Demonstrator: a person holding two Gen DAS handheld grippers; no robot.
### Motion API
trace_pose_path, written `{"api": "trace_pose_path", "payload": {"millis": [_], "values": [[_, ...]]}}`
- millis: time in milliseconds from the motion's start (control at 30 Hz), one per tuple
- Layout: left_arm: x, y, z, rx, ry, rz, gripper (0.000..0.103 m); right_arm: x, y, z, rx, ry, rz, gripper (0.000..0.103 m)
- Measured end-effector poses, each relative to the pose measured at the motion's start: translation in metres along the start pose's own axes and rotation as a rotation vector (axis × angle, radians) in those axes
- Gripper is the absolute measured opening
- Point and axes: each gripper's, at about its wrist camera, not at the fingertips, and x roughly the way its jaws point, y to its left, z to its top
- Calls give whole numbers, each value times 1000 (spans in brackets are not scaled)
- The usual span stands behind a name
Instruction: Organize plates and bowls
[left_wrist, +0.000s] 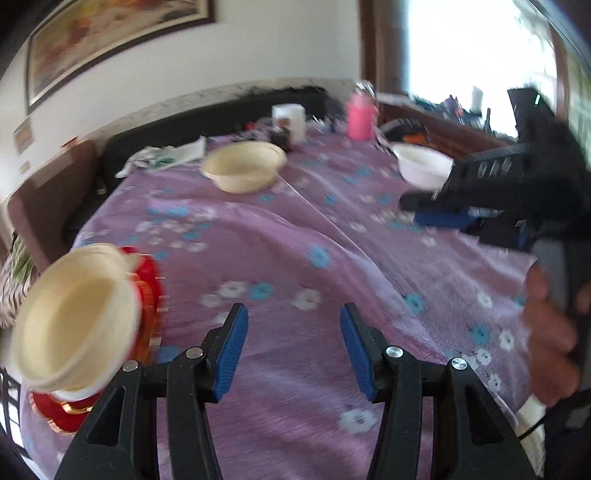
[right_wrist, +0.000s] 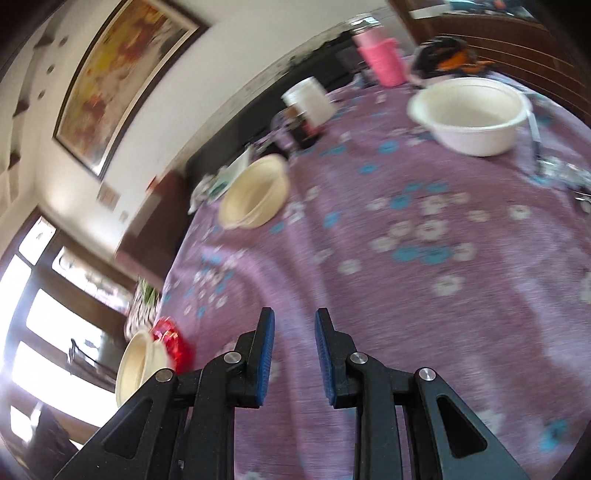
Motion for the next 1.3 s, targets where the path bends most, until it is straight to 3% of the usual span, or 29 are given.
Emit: {"api": "trace_pose_path", "payload": {"millis": [333, 400, 533, 800, 1100, 1167, 1300], "values": [[67, -18, 21, 2, 127, 13, 56, -42, -73, 24, 131, -91, -66, 24], [72, -20, 21, 10, 145, 43, 62, -55, -83, 33, 147, -123, -100, 24], [79, -23, 20, 31, 188, 42, 64, -73, -106, 66, 174, -193, -216, 24], [78, -20, 20, 27, 190, 44, 66, -47, -144, 126, 215, -163, -333, 24], [78, -22, 20, 31, 189, 46, 66, -17, -179, 154, 285, -133, -342, 24], [78, -22, 20, 32, 187, 45, 66, -18, -176, 152, 267, -129, -335, 12], [71, -23, 21, 33, 147, 37, 66, -33, -160, 134, 231, -147, -284, 7]]}}
